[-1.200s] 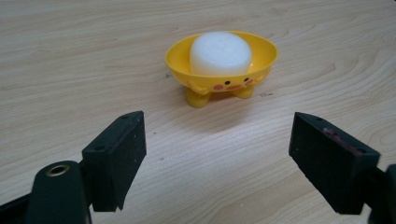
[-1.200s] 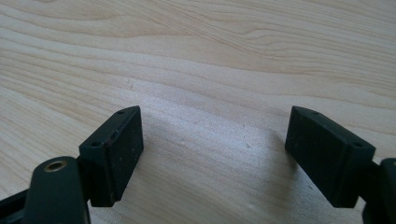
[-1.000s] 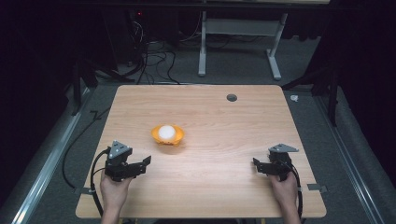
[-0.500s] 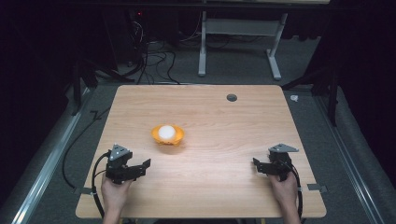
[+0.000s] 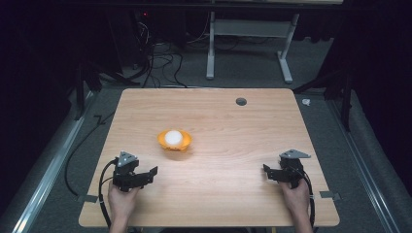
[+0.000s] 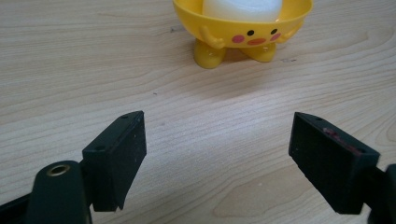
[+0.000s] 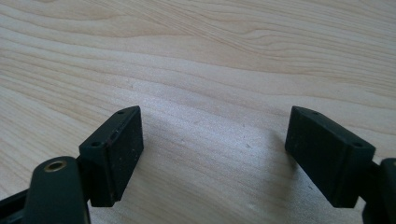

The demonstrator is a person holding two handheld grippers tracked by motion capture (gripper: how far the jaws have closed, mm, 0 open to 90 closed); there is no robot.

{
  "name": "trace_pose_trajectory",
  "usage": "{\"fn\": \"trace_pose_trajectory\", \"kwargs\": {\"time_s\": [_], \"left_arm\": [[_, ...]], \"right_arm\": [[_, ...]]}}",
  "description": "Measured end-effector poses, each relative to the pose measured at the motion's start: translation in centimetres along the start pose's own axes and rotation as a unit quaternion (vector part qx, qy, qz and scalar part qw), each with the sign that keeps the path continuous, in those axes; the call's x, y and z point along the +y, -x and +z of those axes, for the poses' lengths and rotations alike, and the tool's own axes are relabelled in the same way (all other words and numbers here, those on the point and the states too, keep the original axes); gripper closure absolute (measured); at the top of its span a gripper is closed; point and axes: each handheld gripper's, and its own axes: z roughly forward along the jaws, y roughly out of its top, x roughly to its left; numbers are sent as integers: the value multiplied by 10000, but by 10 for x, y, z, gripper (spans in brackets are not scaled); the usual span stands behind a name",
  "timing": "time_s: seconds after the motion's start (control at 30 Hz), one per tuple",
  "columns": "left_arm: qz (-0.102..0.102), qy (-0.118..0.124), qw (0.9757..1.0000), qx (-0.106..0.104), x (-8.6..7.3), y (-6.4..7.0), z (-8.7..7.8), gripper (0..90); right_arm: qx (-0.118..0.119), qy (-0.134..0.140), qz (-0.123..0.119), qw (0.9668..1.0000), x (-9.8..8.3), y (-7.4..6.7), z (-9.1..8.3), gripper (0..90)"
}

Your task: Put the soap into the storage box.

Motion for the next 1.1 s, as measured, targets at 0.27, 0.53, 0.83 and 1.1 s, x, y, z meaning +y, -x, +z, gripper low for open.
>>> {"fn": "trace_pose_trajectory", "kwargs": {"time_s": [0.27, 0.53, 0.83, 1.1], "left_arm": [[-61, -90, 9999, -101, -1, 0, 9, 201], [-22, -210, 9998, -69, -1, 1, 19, 201], [115, -364, 9993, 64, -2, 5, 32, 201], [221, -385, 9988, 186, -3, 8, 38, 202]], "right_arm": [[1, 1, 0, 10000, 0, 0, 0, 202], [0, 0, -1, 10000, 0, 0, 0, 203], [0, 1, 0, 10000, 0, 0, 0, 203], [2, 1, -2, 10000, 0, 0, 0, 203]]}}
